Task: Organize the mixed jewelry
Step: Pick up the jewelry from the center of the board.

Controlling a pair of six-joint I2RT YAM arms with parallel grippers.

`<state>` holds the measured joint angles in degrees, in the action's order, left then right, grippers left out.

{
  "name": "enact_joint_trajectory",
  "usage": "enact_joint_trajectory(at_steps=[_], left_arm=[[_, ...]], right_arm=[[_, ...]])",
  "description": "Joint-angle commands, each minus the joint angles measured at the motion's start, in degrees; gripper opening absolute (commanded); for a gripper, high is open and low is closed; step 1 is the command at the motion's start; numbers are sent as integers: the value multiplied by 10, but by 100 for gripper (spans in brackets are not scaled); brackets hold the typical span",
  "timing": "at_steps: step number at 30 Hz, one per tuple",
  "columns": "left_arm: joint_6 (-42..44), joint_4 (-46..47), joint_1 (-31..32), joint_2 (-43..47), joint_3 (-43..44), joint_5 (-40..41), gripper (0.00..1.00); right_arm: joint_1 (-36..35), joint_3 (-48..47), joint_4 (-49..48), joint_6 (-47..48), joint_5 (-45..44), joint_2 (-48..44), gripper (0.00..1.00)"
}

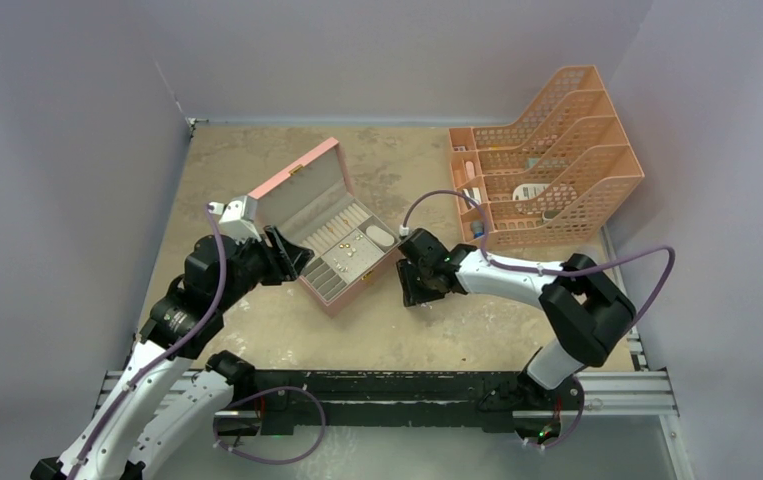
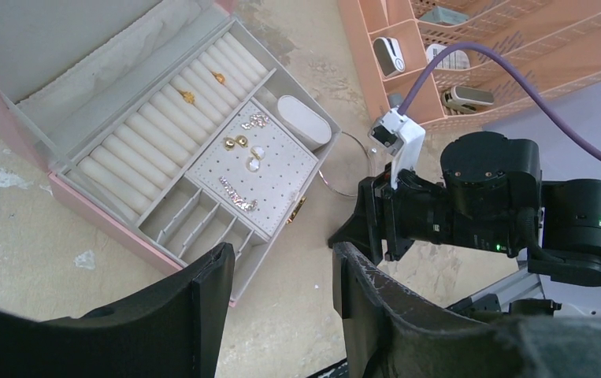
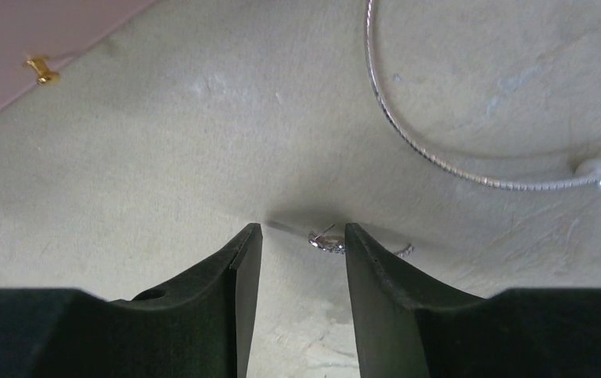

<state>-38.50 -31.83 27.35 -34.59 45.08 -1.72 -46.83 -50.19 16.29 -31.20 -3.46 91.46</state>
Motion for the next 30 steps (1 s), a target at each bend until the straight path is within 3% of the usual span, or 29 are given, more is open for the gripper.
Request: enact_joint_trajectory(at_steps=[1,5,15,18,22,30], left_arm=[[-3,19,-5,6,-8,7,49],[-4,18,-5,10,-12,10,49],[-1,5,-5,14,-10,16,49],[-4,3,-5,17,-11,16,49],[-10,2,-5,17,-14,16,49],[-16,7,-5,17,-25,9,49]], right_arm=[[1,11,45,-40,10,-29,47],[2,17,45,-44,16,-34,48],[2,-4,44,-94,-79,-39,46],[2,-12,59,-149,-127,-78,40],[2,-8,113,-267,-162,-92,22],[-4,36,121,-418,-160,-130,32]])
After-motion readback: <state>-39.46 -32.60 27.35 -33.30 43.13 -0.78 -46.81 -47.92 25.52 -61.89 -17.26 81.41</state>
